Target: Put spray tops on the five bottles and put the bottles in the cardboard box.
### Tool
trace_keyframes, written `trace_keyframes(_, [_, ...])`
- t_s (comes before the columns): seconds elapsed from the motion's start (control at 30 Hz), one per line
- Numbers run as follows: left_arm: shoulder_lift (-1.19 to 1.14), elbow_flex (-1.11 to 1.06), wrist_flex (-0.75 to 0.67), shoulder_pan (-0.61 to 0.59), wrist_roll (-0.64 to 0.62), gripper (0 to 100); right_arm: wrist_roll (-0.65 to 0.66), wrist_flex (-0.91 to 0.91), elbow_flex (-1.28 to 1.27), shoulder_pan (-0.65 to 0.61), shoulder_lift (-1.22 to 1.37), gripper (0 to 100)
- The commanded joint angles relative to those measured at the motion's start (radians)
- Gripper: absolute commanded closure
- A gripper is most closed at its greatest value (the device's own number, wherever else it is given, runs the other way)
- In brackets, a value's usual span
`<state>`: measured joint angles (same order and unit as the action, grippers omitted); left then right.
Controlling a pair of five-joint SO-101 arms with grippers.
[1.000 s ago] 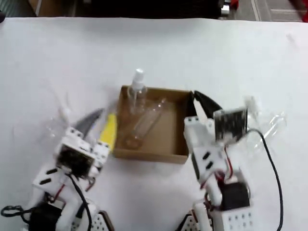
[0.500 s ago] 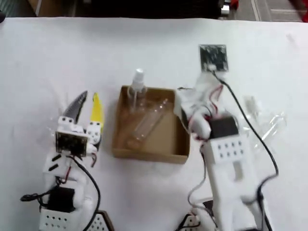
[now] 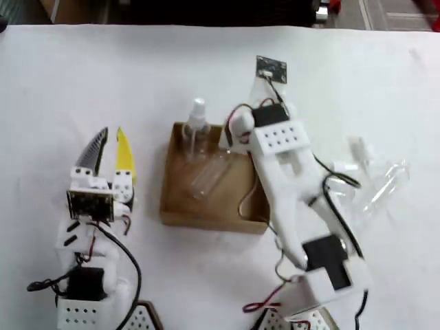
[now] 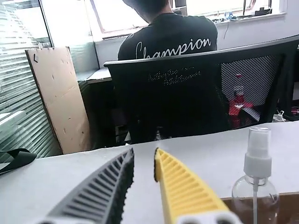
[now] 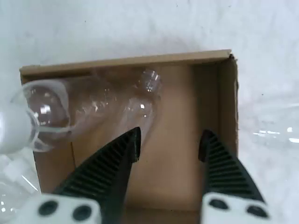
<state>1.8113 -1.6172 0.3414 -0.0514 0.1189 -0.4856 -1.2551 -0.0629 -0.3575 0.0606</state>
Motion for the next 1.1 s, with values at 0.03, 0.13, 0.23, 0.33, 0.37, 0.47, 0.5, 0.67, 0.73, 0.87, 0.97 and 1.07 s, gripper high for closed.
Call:
trace_keyframes(0.03, [0.012,0.009,-0.029,0.01,-0.012,92,-0.086,-0.007,0.121,0.058,0.067,80.1])
trace_keyframes(0.13, [0.012,0.009,-0.031,0.01,-0.012,92,-0.098,-0.007,0.166,0.059,0.104,80.1])
trace_keyframes(0.23, [0.012,0.009,-0.031,0.01,-0.012,92,-0.106,-0.007,0.204,0.027,0.127,80.1])
trace_keyframes(0.33, [0.012,0.009,-0.031,0.01,-0.012,92,-0.107,0.015,0.212,-0.001,0.147,80.1])
trace_keyframes(0.37, [0.012,0.009,-0.029,0.01,-0.012,92,-0.107,0.024,0.212,-0.005,0.156,80.1])
trace_keyframes(0.47, [0.012,0.009,-0.028,0.01,-0.012,92,-0.107,0.045,0.213,-0.002,0.194,80.1])
trace_keyframes(0.5, [0.012,0.009,-0.028,0.01,-0.012,92,-0.107,0.039,0.213,-0.001,0.203,80.2])
trace_keyframes(0.67, [0.012,0.009,-0.029,0.01,-0.012,92,-0.106,0.031,0.218,-0.005,0.211,84.6])
trace_keyframes(0.73, [0.012,0.009,-0.029,0.01,-0.012,92,-0.106,0.044,0.215,-0.004,0.216,84.8])
trace_keyframes(0.87, [0.012,0.009,-0.028,0.01,-0.012,92,-0.106,0.07,0.209,0.001,0.219,84.7])
trace_keyframes(0.97, [0.012,0.009,-0.028,0.01,-0.012,92,-0.103,0.071,0.209,-0.005,0.219,84.7])
trace_keyframes(1.07, [0.012,0.009,-0.028,0.012,-0.012,92,-0.1,0.073,0.209,-0.002,0.219,84.7])
